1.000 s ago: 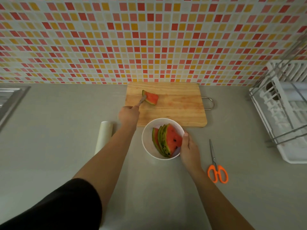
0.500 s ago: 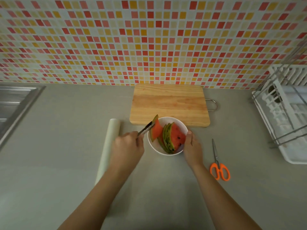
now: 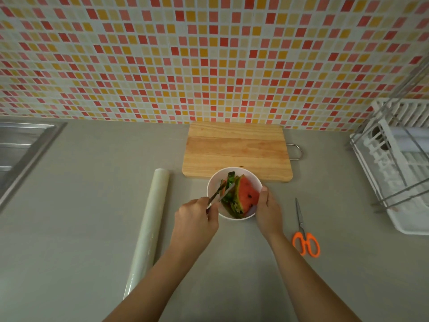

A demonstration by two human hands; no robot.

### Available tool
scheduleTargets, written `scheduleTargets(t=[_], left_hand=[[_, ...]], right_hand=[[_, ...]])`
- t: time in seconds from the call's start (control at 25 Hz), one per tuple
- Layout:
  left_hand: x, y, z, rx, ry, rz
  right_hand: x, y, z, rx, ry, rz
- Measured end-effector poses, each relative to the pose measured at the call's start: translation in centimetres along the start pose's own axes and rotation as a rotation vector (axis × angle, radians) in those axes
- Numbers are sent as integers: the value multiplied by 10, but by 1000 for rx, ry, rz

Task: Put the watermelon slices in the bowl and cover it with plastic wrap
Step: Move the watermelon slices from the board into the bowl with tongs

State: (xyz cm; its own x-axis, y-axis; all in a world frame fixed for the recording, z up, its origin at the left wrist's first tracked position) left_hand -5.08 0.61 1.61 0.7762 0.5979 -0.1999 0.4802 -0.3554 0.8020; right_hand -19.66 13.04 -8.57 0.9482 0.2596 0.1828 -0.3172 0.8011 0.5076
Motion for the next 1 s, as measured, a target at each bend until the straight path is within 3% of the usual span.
scheduleTargets(t=[0.12,0.4,0.76,0.88,1.0], left_hand=[[-2,0,7,61,-11,25],[-9,2,19,124,54,-94],[-57,-8,26,140,98,182],[-60,-2,26,52,106,133],[-53,-9,26,23,223,168]], right_hand=[[0,0,0,1,-4,6],[-1,-1,1,14,-28,1],[-2,0,4,37,-27,14],[-1,0,4,28,-8,16],[-1,0,3,28,-3,5]])
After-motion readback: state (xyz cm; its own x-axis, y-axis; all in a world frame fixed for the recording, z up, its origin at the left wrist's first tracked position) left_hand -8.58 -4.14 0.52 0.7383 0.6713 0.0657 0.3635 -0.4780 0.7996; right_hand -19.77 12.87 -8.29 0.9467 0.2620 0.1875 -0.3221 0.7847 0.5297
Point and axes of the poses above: each hand's wrist, its own x-axis away from the middle knuckle, its own y-axis out of the back of the hand, z = x × y, the point moved 3 cm from there along -x, towards the middle knuckle, and after that the axes turned 2 degrees about x, right-handed, at the moved point
